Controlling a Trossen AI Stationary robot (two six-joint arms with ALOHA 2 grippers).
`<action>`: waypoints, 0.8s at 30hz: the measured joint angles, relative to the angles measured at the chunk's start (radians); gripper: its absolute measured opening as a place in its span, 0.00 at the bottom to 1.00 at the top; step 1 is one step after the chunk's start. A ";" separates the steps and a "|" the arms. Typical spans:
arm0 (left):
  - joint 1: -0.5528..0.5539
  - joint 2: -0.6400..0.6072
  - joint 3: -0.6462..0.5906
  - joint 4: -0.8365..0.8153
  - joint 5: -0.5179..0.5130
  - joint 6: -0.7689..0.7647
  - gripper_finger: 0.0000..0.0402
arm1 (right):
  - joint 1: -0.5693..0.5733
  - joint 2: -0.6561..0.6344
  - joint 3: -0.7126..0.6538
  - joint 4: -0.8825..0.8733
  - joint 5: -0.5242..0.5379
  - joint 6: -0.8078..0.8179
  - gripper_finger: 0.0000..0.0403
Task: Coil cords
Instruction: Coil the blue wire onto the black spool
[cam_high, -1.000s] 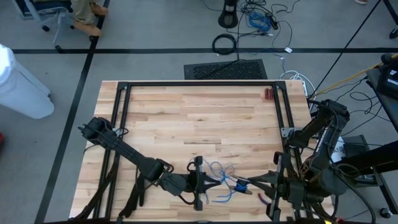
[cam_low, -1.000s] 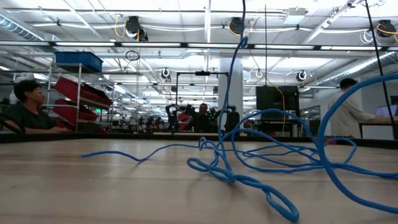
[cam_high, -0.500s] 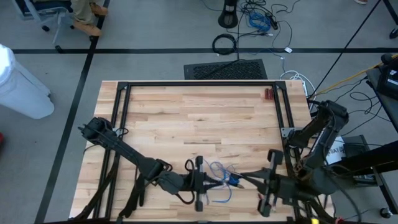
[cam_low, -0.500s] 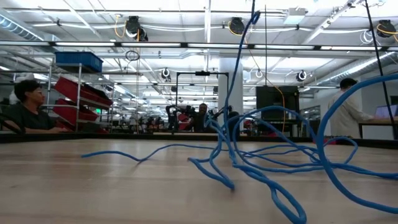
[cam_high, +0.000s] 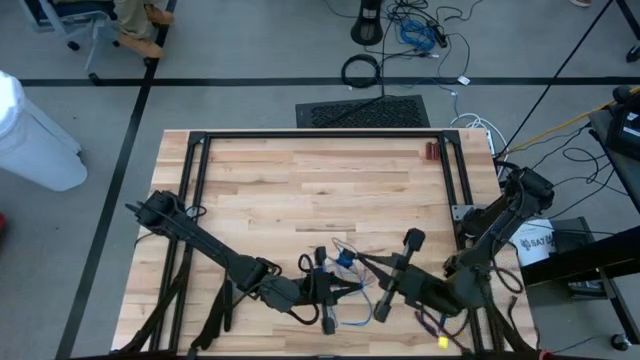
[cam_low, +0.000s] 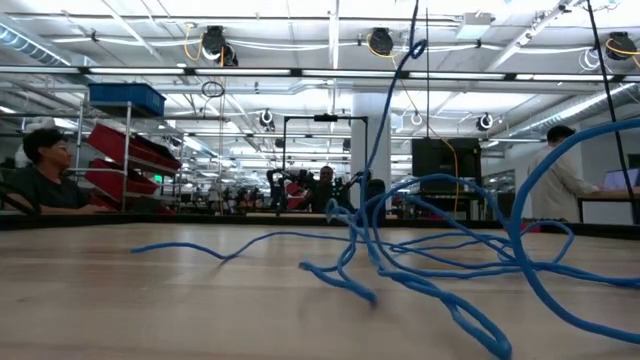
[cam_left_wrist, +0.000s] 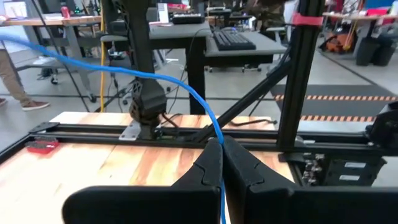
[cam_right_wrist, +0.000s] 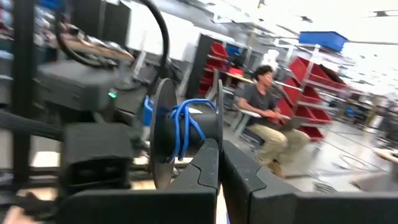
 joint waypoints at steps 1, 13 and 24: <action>0.001 0.000 0.000 0.008 0.009 0.000 0.00 | -0.007 0.006 0.000 -0.001 0.012 -0.007 0.00; -0.038 -0.003 0.015 0.088 0.101 0.083 0.00 | -0.036 0.040 0.000 -0.061 0.207 -0.118 0.00; -0.101 -0.005 0.082 0.059 0.094 0.217 0.00 | -0.036 0.040 0.000 -0.108 0.205 -0.100 0.00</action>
